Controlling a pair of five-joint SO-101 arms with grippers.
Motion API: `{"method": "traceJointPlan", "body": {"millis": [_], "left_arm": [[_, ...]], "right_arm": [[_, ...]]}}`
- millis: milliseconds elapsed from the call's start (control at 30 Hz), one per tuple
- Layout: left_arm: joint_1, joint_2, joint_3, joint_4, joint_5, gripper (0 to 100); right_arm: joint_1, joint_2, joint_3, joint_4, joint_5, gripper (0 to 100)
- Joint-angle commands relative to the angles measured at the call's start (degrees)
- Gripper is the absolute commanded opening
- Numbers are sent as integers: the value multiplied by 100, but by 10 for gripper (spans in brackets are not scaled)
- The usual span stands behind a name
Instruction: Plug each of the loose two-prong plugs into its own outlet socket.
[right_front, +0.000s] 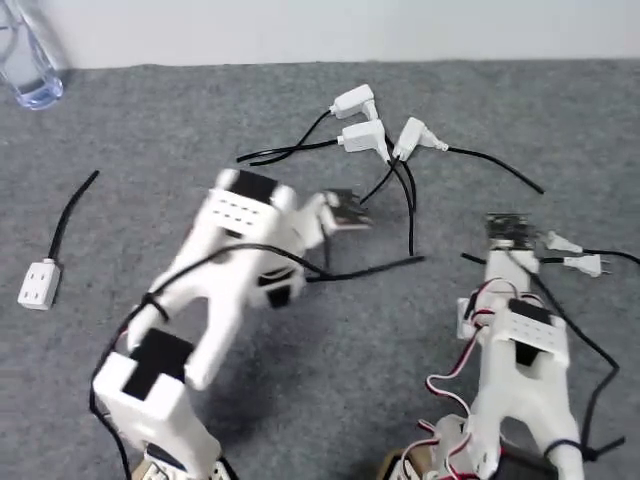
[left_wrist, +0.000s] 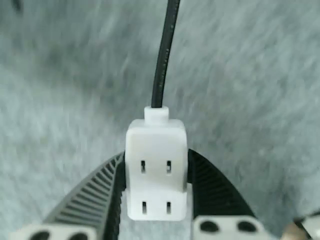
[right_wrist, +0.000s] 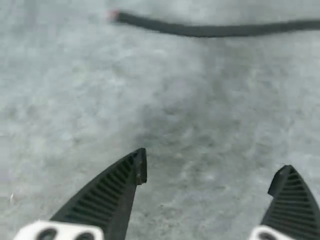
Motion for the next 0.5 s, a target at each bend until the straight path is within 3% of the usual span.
{"method": "traceJointPlan", "body": {"millis": [0,233,467], "left_arm": [[695,-44,-110,-457,88,13],[958,-44,330,-1398,62,13],[941,-44,787,-1697,-862,13]], "right_arm": [[347,-330,-352,-119,-281,372],[382,-400,-316,-119,-290,372],[400,-400,-325,-127,-290,372]]}}
